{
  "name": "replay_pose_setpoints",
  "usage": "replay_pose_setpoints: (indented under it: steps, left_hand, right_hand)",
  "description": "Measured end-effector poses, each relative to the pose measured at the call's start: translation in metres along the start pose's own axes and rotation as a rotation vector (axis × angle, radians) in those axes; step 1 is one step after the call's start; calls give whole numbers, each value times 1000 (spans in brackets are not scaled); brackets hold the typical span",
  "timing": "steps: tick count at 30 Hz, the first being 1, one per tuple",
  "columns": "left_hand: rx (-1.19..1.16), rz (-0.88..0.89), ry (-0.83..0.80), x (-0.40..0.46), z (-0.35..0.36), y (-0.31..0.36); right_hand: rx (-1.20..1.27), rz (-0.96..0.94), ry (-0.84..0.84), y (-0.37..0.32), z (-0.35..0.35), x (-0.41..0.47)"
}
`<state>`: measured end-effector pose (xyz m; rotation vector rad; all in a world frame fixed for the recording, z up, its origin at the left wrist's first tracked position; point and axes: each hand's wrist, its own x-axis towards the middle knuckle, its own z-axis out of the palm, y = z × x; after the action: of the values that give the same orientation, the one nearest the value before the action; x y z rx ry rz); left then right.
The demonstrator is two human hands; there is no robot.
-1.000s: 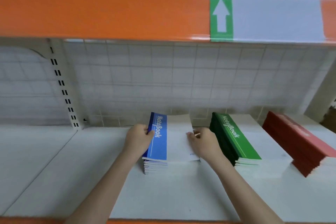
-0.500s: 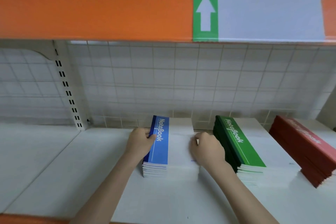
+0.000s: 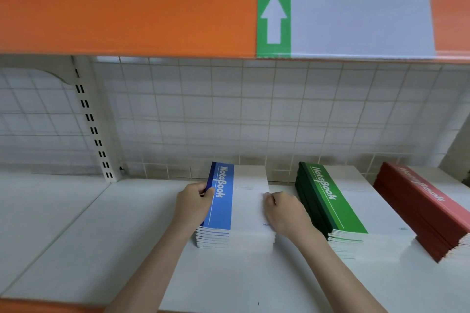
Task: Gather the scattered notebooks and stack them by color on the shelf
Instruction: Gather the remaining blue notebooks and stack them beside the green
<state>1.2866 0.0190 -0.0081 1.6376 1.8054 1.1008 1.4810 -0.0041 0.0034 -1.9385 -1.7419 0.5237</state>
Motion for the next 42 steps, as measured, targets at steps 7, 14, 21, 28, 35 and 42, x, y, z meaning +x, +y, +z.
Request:
replay_pose_setpoints:
  steps: [7, 14, 21, 28, 35, 42]
  left_hand:
    - [-77, -61, -54, 1, -2, -2]
    - [-48, -64, 16, -6, -29, -15]
    - [169, -12, 20, -22, -79, -51]
    - [369, -8, 43, -45, -151, -93]
    - [488, -85, 74, -77, -244, -140]
    - [580, -141, 144, -105, -325, -190]
  right_hand:
    - [-87, 18, -38, 0, -4, -1]
    - [-317, -142, 191, -23, -9, -2]
    - [-167, -406, 123, -79, 29, -18]
    - [-91, -602, -19, -150, 85, -43]
    - [-81, -729, -227, -227, 148, -76]
    - [-63, -811, -328, -304, 208, -112]
